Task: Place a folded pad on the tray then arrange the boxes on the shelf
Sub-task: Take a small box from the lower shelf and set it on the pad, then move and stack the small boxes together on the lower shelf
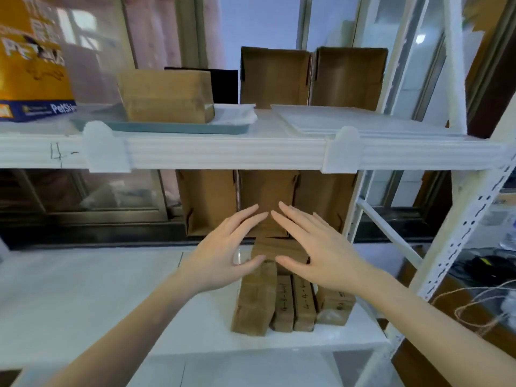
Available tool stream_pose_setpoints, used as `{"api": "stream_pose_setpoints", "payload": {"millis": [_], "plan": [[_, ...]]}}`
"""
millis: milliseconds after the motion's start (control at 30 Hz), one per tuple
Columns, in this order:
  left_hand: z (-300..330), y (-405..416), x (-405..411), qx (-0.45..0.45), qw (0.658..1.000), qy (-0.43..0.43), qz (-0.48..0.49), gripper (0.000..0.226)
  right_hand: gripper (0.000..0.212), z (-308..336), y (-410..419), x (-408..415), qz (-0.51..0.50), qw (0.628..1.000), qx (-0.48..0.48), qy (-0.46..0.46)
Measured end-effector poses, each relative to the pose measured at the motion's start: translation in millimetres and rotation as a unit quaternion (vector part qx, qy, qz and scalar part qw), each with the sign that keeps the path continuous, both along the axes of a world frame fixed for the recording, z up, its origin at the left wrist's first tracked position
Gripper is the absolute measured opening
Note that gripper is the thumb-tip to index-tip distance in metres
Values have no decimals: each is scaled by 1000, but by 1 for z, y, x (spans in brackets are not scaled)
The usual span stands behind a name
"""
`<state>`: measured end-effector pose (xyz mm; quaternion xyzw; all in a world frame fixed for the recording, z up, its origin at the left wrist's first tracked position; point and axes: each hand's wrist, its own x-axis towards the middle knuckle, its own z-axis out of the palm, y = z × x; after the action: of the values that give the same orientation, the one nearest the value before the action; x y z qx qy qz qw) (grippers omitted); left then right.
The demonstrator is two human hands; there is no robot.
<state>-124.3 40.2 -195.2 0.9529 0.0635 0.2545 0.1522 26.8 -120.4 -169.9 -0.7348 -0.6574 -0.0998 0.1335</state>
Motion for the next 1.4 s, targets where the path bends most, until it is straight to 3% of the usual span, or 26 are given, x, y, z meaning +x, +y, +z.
{"api": "stream_pose_setpoints", "payload": {"millis": [367,767,933,1133,1400], "plan": [[-129,42,28,-184,963,121,155,79,79,-119,36,55,-50,974,-121,187],[-217,78,73,-326,900,259,132,89,90,-215,91,67,-126,899,-237,345],[-230,76,84,-399,870,264,122,93,90,-228,100,69,-129,873,-269,385],[-225,71,86,-416,869,232,136,95,92,-228,105,63,-124,839,-235,475],[-174,74,76,-398,892,140,160,93,89,-184,107,54,-80,863,-140,480]]}}
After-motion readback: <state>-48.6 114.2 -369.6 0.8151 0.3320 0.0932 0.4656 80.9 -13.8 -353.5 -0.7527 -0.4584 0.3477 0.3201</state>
